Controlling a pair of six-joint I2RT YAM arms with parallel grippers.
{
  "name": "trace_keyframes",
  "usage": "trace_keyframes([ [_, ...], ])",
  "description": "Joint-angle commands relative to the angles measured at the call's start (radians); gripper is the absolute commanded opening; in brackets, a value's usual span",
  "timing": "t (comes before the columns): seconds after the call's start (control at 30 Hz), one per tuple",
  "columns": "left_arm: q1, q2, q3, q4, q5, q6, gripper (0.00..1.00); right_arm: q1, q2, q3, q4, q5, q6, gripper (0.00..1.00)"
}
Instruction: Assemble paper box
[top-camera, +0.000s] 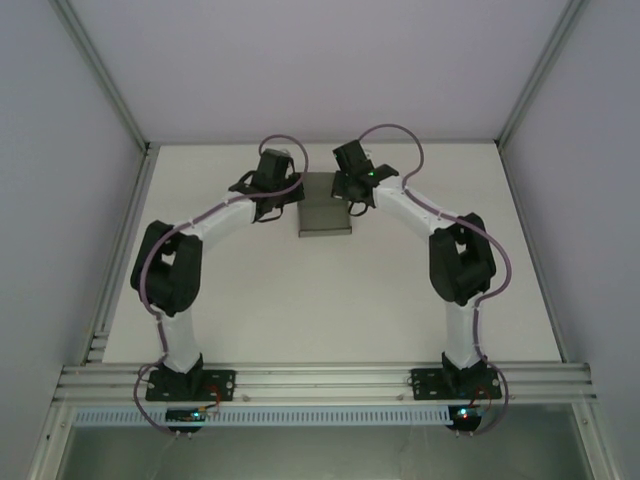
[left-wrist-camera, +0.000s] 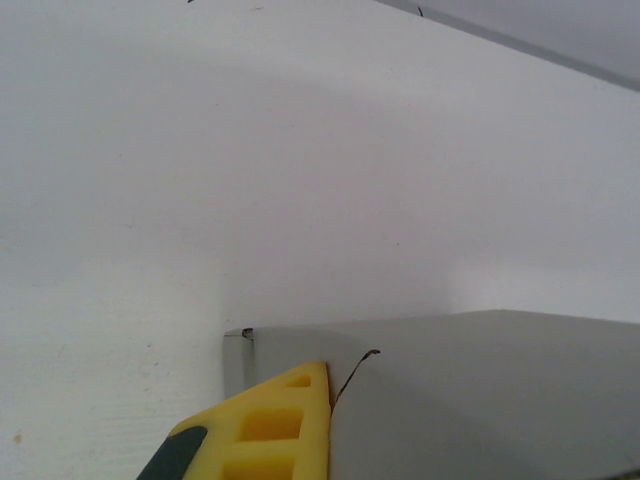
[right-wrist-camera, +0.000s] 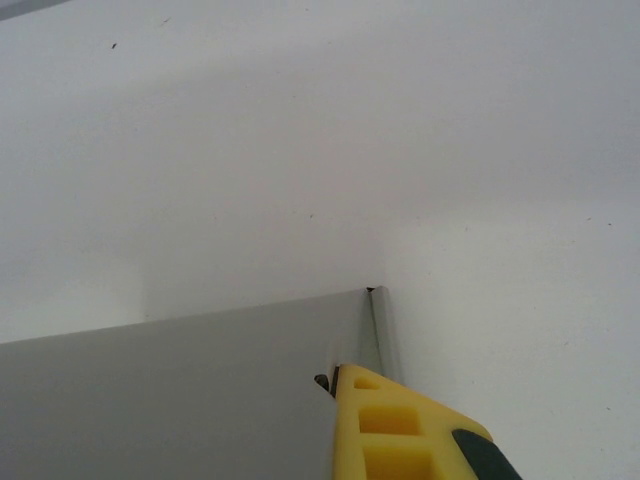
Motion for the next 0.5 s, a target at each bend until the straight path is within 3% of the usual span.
trace_keyframes([
  [0.0, -0.022, 0.061, -0.009, 0.077, 0.099, -0.129, 0.0, 0.024, 0.011, 0.01, 0.087, -0.013, 0.041, 0.0],
  [0.07, -0.029, 0.076, -0.009, 0.102, 0.111, -0.134, 0.0, 0.03, 0.015, 0.007, 0.083, -0.012, 0.041, 0.0],
  [0.2, -0.063, 0.063, -0.058, 0.132, 0.032, -0.084, 0.0, 0.051, -0.002, -0.014, 0.063, 0.016, -0.03, 0.0],
  [0.33, -0.082, 0.009, -0.22, 0.24, -0.031, -0.058, 0.0, 0.064, -0.052, -0.121, 0.118, 0.129, -0.11, 0.0],
  [0.47, -0.094, -0.018, -0.367, 0.373, -0.042, -0.073, 0.0, 0.074, -0.081, -0.245, 0.202, 0.147, -0.183, 0.0],
])
